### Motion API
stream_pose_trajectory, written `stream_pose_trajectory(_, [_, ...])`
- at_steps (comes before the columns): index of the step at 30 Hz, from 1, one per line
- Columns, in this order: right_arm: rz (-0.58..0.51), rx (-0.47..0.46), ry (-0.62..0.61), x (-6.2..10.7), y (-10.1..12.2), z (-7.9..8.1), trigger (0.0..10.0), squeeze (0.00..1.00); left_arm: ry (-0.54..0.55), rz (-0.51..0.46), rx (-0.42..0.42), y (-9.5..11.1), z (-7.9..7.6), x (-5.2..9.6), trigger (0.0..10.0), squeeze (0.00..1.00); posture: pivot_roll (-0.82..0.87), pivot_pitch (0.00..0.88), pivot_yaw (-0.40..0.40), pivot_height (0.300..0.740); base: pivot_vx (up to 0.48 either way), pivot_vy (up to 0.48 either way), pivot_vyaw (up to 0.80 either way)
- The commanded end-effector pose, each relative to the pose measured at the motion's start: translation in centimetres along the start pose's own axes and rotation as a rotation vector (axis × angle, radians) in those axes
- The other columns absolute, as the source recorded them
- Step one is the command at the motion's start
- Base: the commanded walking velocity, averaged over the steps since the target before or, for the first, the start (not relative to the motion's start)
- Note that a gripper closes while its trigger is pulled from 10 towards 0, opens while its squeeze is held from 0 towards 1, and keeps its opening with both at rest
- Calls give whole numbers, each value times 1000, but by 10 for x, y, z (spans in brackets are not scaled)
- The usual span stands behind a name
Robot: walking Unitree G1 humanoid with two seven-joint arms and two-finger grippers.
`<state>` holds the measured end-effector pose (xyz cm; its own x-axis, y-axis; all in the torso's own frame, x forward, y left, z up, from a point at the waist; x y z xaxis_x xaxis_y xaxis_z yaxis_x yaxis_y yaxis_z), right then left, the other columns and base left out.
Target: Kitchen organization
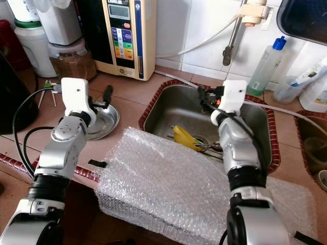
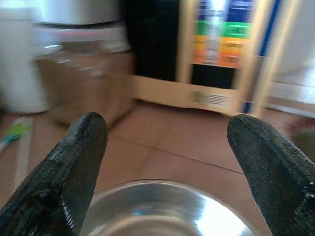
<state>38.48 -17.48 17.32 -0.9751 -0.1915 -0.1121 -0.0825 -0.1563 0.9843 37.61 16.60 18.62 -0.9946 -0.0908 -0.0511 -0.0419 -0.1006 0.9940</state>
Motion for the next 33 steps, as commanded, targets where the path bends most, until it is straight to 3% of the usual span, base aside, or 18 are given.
stream_pose_trajectory(1, [-17,18,32,0,5,4,10000,1000,31,33,39,-2,1,-2,10000,0,-33,39,13,740,0,0,0])
stream_pose_trajectory(4, [-15,19,41,0,5,6,10000,1000,37,58,81,-6,0,-1,10000,0,-32,40,15,740,0,0,0])
stream_pose_trajectory(5, [-15,15,40,0,5,5,10000,1000,80,72,86,-8,4,-1,10000,1000,-31,39,16,740,0,0,0])
stream_pose_trajectory(14, [-6,4,121,3,3,16,10000,1000,212,260,194,-29,16,0,10000,1000,-29,43,18,740,0,0,0])
stream_pose_trajectory(15, [-7,5,170,4,4,22,10000,1000,229,276,195,-31,20,1,10000,0,-29,43,19,740,0,0,0])
stream_pose_trajectory(18, [-8,10,246,7,5,31,10000,1000,248,301,205,-31,23,1,10000,0,-28,44,19,740,0,0,0])
stream_pose_trajectory(19, [-4,19,277,8,5,34,10000,706,254,309,205,-29,24,2,10000,0,-27,43,18,740,0,0,0])
stream_pose_trajectory(20, [-3,24,297,9,6,36,10000,506,262,309,209,-27,25,3,10000,0,-27,43,19,740,0,0,0])
stream_pose_trajectory(21, [-2,23,300,9,6,36,10000,188,263,312,207,-26,26,3,10000,0,-27,43,18,740,0,0,0])
stream_pose_trajectory(27, [3,41,336,10,9,41,10000,110,245,408,236,-34,23,9,10000,0,-23,42,15,740,0,0,0])
stream_pose_trajectory(28, [1,54,358,10,10,44,10000,0,215,436,256,-37,18,10,10000,0,-22,40,14,740,0,0,0])
stream_pose_trajectory(33, [6,67,389,10,11,47,10000,0,173,502,294,-42,8,13,10000,0,-22,40,14,740,0,0,0])
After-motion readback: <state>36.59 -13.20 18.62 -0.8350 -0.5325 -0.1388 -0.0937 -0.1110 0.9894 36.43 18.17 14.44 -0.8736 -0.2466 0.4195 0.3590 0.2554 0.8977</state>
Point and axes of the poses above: a point about 5 cm out from each wrist's last joint towards the gripper, its own x axis pointing back from the gripper into the wrist, its own y axis along the axis of the wrist's last joint, z = x × y, the point moved 1 cm from there along -x, pointing out of the wrist towards the gripper, and after that the axes turned 6 degrees about -x, right-handed, at the moved point
